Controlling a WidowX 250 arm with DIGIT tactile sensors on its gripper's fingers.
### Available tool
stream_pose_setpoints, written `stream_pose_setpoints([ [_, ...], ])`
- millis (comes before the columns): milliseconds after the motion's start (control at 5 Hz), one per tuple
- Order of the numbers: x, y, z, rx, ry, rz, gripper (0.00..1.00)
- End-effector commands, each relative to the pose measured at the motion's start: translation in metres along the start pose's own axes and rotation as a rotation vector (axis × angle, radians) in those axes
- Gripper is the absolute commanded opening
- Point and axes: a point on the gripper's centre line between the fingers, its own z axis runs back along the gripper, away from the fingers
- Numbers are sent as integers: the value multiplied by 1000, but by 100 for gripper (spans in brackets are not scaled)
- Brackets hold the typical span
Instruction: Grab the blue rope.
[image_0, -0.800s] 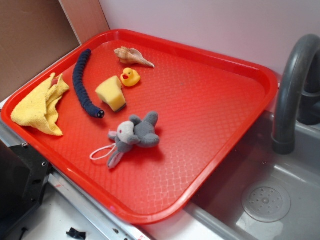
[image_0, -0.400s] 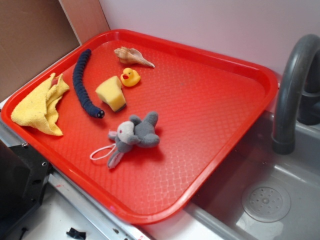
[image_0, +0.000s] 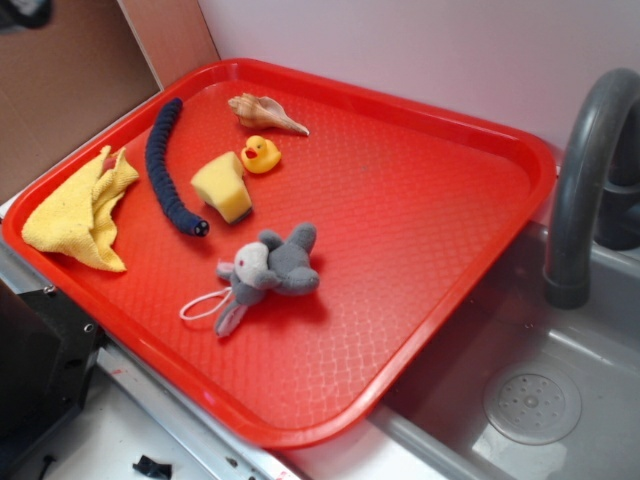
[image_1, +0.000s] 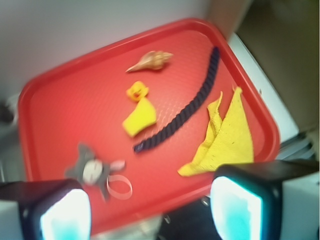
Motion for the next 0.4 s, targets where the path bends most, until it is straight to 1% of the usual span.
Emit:
stream_pose_setpoints([
  [0,42,21,-76,59,-163,471,100],
  [200,55,35,-117,144,-199,656,100],
])
